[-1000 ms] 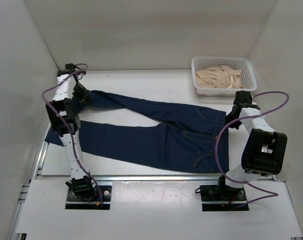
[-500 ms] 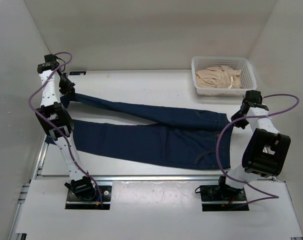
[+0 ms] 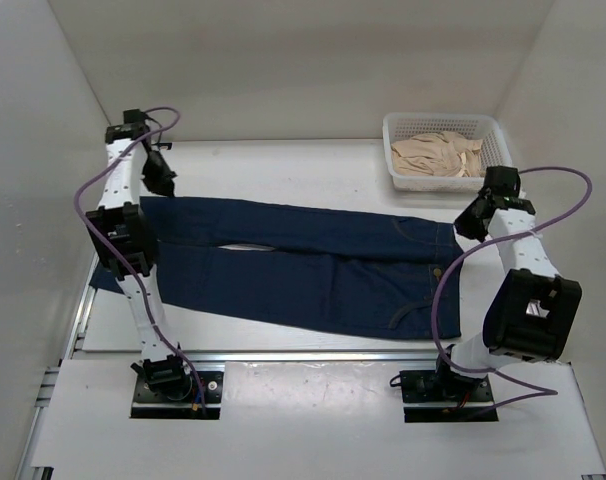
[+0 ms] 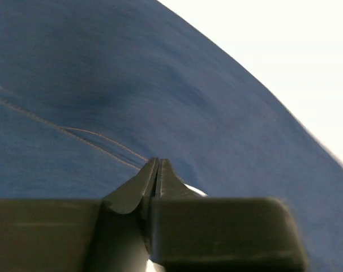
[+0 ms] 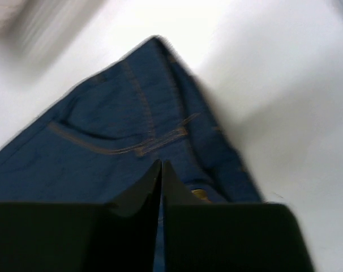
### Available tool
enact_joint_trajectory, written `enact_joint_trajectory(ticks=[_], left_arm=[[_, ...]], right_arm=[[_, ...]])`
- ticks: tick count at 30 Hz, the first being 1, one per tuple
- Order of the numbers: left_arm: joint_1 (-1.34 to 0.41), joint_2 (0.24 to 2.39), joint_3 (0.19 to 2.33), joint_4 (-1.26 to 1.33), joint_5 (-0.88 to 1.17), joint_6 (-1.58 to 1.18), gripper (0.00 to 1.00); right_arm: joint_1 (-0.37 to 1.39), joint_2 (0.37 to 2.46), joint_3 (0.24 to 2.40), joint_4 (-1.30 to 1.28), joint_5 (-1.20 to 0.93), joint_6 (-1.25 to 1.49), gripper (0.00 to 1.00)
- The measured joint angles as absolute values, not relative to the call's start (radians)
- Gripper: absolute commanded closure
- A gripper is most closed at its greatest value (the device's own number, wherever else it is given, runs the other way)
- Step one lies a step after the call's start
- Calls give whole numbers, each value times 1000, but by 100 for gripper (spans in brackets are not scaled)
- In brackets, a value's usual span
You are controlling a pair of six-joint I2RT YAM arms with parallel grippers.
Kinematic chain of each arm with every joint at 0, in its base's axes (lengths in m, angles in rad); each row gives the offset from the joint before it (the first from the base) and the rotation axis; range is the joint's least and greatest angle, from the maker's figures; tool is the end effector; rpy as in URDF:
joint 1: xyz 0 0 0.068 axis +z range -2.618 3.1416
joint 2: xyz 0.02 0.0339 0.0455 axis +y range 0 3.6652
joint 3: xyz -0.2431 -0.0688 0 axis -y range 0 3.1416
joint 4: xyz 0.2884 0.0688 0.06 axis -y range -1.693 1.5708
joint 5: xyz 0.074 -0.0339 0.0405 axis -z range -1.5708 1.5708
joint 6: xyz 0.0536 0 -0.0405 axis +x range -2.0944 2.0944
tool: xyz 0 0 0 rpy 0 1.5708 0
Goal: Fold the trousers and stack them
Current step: Flatten the trousers out
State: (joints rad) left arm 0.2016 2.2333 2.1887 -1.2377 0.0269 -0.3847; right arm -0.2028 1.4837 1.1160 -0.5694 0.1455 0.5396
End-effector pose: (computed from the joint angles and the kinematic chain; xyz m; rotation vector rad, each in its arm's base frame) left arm 0.4868 0.0980 0.2299 -0.8199 2.7356 -0.0762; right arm 0.3557 -0.0811 0.2056 0.9600 2.3020 -0.0421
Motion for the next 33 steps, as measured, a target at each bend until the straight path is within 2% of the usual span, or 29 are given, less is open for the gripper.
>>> enact_joint_trajectory(ticks=[6, 9, 10, 11, 12, 13, 14, 15, 22, 25, 29, 33], left_arm=[[29, 2195, 2114, -1212, 30, -377, 90], [-18, 2196, 2046, -1209, 37, -379, 84], [-24, 2196, 2025, -1211, 38, -380, 80], [-29, 2193, 2000, -1208, 37, -381, 63], [-35, 2186, 1973, -1203, 33, -376, 51], [-41, 2175, 1941, -1202, 31, -376, 44], [-46, 2157, 1907, -1202, 26, -377, 42], [-52, 2128, 1870, -1199, 24, -378, 35], [-121, 1766, 1654, -1177, 46, -374, 34], [-188, 1657, 1570, -1158, 44, -379, 34], [-295, 1658, 1431, -1106, 48, -408, 34], [-371, 1740, 1315, -1064, 61, -456, 36]], right_arm=[[-155, 1637, 1228, -546, 22, 507, 100], [-156, 1784, 1261, -532, -7, 504, 100], [-156, 1823, 1262, -531, -8, 505, 100], [-156, 1856, 1262, -533, -7, 505, 100], [-156, 1887, 1265, -538, -7, 506, 100], [-156, 1917, 1277, -550, -7, 511, 100], [-156, 1941, 1306, -569, -19, 517, 100], [-156, 1962, 1339, -579, -14, 520, 100], [-155, 2138, 1604, -617, 23, 563, 99], [-152, 2135, 1609, -619, 39, 581, 90], [-127, 2004, 1469, -577, 69, 596, 69], [-70, 1724, 1254, -556, 74, 603, 69]])
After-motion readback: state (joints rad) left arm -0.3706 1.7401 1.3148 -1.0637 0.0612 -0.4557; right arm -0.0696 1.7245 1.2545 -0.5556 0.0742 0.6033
